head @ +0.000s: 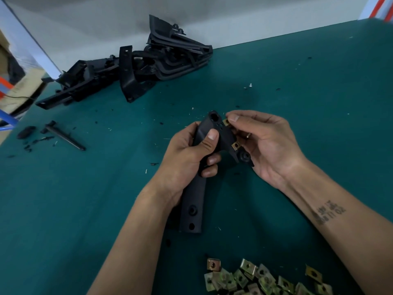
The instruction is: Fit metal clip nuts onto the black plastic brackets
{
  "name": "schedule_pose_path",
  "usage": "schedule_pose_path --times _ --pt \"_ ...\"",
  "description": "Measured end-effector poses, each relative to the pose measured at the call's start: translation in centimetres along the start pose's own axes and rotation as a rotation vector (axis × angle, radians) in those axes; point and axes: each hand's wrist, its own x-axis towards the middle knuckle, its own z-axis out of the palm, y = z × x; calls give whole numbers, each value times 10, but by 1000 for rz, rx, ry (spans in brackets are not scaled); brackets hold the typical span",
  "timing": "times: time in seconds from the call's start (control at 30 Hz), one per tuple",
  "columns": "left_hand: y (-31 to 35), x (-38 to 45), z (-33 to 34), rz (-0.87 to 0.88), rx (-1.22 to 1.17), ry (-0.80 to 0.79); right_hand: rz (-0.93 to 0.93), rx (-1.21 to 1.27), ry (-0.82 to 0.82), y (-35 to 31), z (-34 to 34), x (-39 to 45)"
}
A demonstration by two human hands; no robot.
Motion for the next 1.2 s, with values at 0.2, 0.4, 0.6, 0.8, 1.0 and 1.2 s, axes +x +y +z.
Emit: schedule_pose_path --times 0.2,0.4,0.6,0.8,1.0,1.2 --pt "2 -2 1 17 24 -28 -11 -45 -26 3 0 -1" --pt "2 -3 1 22 47 -19 33 -7 -50 5 0 -4" --pt "1 -3 1 30 31 -7 52 100 -74 9 7 -16" --pt "0 -3 1 55 58 -12 107 289 -103 9 8 -27" --pt "1 -4 2 48 37 19 82 173 -193 9 6 -28" --pt "2 -6 3 77 6 38 77 113 -378 12 -2 -21"
